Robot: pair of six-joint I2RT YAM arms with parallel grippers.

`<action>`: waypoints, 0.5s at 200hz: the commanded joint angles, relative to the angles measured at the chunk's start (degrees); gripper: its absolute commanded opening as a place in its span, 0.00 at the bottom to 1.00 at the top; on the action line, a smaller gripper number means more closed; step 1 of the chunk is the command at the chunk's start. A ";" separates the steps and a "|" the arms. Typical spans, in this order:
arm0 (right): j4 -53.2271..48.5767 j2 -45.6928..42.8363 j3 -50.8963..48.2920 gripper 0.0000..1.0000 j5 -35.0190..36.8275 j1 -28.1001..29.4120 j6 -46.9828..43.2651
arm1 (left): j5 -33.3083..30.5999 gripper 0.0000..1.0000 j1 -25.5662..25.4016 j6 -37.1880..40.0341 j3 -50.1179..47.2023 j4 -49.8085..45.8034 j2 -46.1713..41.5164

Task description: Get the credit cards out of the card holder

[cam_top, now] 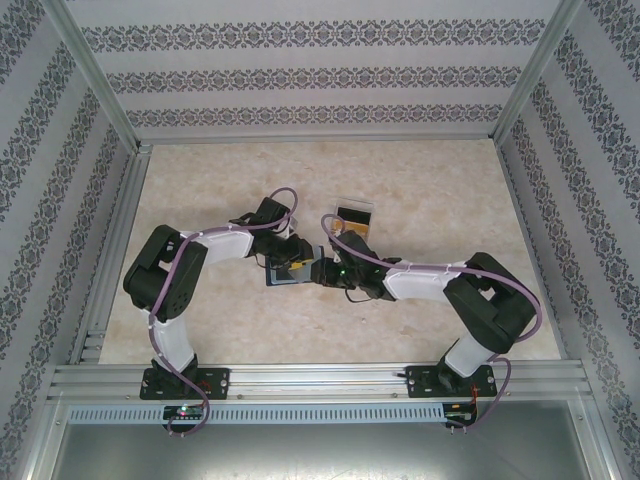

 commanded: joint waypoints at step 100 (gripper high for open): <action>3.07 4.32 2.76 0.31 0.03 1.63 0.54 | -5.23 0.40 3.82 -0.03 -0.23 -7.84 -11.32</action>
